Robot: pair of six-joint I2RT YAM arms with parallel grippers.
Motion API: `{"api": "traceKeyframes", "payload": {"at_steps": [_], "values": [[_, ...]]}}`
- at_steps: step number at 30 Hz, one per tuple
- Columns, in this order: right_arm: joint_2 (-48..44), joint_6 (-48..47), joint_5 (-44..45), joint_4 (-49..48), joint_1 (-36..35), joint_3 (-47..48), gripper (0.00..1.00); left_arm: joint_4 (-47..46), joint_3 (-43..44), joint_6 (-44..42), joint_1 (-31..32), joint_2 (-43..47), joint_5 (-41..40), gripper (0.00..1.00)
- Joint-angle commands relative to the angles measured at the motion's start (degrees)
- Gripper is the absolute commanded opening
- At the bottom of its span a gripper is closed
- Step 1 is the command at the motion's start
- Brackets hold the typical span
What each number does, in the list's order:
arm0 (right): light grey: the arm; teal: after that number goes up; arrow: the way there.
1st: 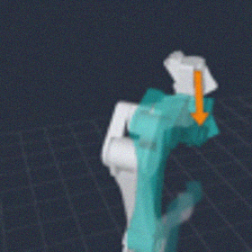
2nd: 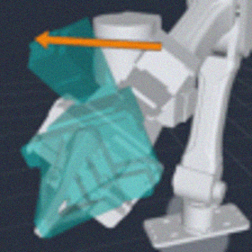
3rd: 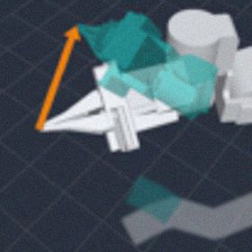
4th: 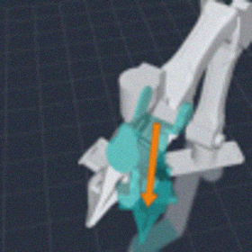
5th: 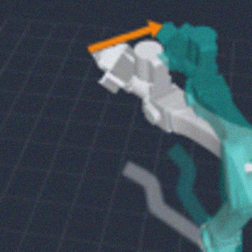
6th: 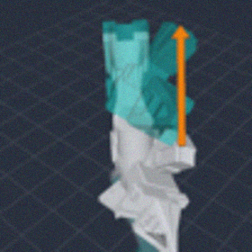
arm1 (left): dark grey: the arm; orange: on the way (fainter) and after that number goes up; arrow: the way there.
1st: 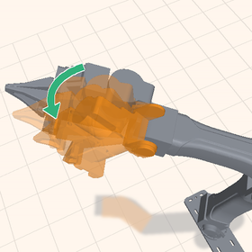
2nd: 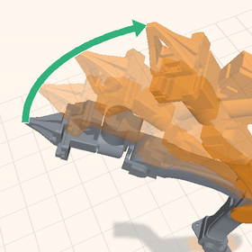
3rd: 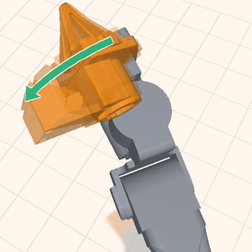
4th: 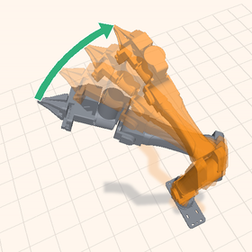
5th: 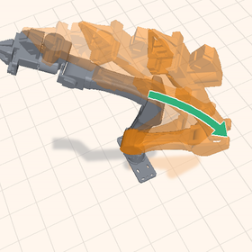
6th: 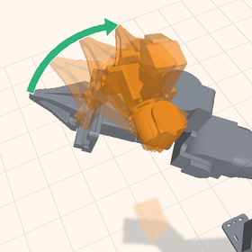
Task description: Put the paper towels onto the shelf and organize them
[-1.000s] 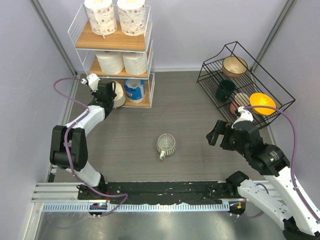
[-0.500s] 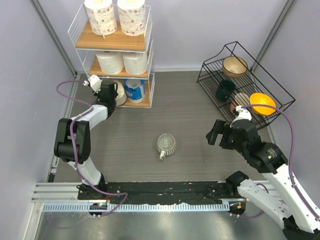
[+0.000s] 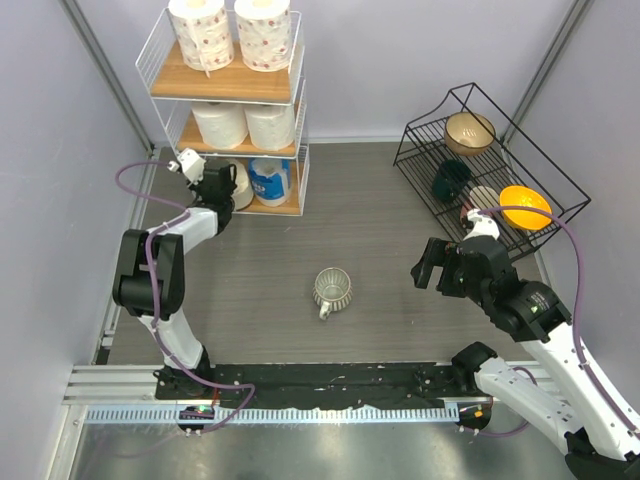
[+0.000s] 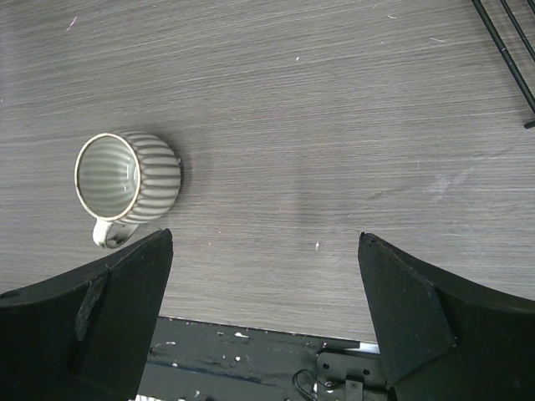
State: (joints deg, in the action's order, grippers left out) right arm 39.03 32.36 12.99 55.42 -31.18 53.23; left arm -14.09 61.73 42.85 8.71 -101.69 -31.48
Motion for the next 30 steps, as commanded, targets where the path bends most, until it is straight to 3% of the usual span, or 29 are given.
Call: {"api": "traceKeyframes", "payload": {"at_steps": [1,7,9,15,30], "values": [[0.09,-0.63,1.16,-1.98,-0.29,1.0,0.98,-7.36,2.69,0.48,-0.19,-1.23,-1.12,0.38],[0.26,-0.54,1.24,-1.98,-0.29,1.08,0.98,-8.15,3.3,-0.31,-0.27,-2.37,-0.68,0.42],[0.35,-0.54,1.24,-1.89,-0.29,1.08,0.98,-8.06,3.39,-0.49,-0.27,-2.29,-0.51,0.53],[0.35,-0.54,1.16,-1.98,-0.29,0.91,0.98,-8.06,2.08,0.04,-0.27,-0.97,0.02,0.65],[-0.35,-0.72,1.51,-1.98,-0.29,1.52,0.98,-8.67,-5.31,3.38,-0.27,8.96,1.51,0.75]]}}
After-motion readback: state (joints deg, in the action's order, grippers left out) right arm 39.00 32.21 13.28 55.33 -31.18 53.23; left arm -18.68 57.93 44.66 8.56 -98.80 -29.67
